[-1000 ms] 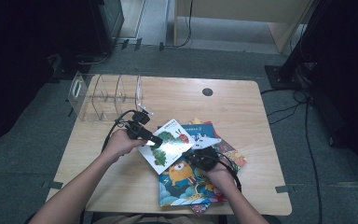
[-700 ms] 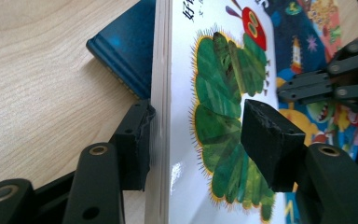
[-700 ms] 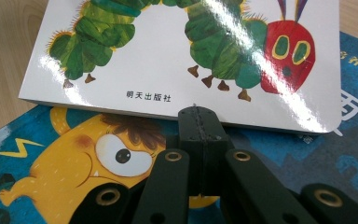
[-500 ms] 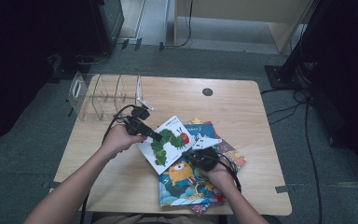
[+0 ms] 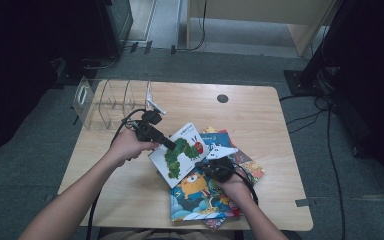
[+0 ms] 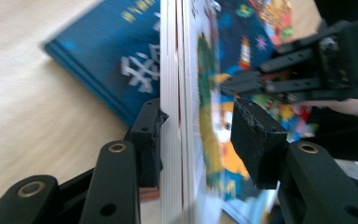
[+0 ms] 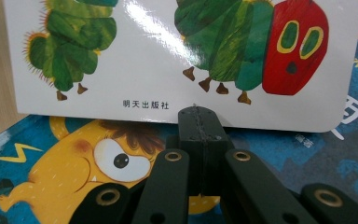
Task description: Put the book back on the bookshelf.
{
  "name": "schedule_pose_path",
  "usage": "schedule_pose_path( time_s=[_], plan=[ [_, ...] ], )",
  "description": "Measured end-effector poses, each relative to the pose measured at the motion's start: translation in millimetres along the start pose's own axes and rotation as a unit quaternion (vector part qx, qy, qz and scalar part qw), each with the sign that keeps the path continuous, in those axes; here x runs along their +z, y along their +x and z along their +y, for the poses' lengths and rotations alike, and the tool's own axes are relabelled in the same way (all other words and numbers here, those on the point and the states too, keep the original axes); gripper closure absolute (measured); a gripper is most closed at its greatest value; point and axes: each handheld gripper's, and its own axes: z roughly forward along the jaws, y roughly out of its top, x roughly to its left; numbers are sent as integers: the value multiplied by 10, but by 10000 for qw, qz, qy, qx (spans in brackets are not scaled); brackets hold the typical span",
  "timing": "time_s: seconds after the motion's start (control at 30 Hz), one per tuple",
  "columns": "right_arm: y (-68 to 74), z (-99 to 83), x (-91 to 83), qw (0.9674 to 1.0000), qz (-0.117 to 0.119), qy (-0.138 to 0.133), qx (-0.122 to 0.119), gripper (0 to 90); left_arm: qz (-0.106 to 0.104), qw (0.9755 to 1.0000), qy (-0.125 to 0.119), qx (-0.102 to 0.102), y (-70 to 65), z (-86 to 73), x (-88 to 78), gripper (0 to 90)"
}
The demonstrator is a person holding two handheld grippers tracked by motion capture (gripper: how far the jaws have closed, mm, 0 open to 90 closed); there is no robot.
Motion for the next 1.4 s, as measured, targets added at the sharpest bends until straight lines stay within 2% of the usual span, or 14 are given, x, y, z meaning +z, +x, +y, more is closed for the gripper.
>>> schedule_pose_path(
  time_s=[0.07, 0.13, 0.2, 0.43, 0.63, 0.83, 0.9, 1.0, 1.13, 1.23, 1.4],
  plan=[
    [7, 6, 8, 10000, -28, -7, 9, 900, -20, 10000, 59, 42, -56, 15, 40, 582],
    [16, 15, 19, 10000, -52, -2, 35, 900, 161, 9998, 63, 32, -103, 26, 71, 596],
    [21, 21, 27, 10000, -62, -8, 39, 894, 236, 9997, 72, -30, -116, 43, 85, 615],
    [19, 29, 36, 10000, -54, -12, 31, 894, 232, 9995, 214, 23, -156, 88, 111, 670],
    [26, 39, 48, 9999, -110, -14, -18, 894, 119, 9997, 189, -39, -153, 117, 153, 697],
    [22, 47, 55, 9999, -105, -11, -41, 892, 172, 9993, 331, 23, -196, 146, 156, 721],
    [21, 51, 60, 9999, -97, -12, -87, 888, 189, 9993, 325, -3, -209, 149, 161, 726],
    [32, 53, 62, 9999, -110, -4, -97, 882, 348, 9989, 297, 14, -217, 148, 175, 751],
    [38, 57, 67, 9998, -130, -8, -153, 870, 391, 9990, 200, -41, -219, 141, 174, 758],
    [44, 60, 72, 9997, -159, -19, -190, 863, 381, 9991, 152, -115, -215, 139, 173, 763],
    [49, 62, 73, 9996, -149, -9, -222, 853, 302, 9994, 130, -122, -185, 127, 166, 767]
  ],
)
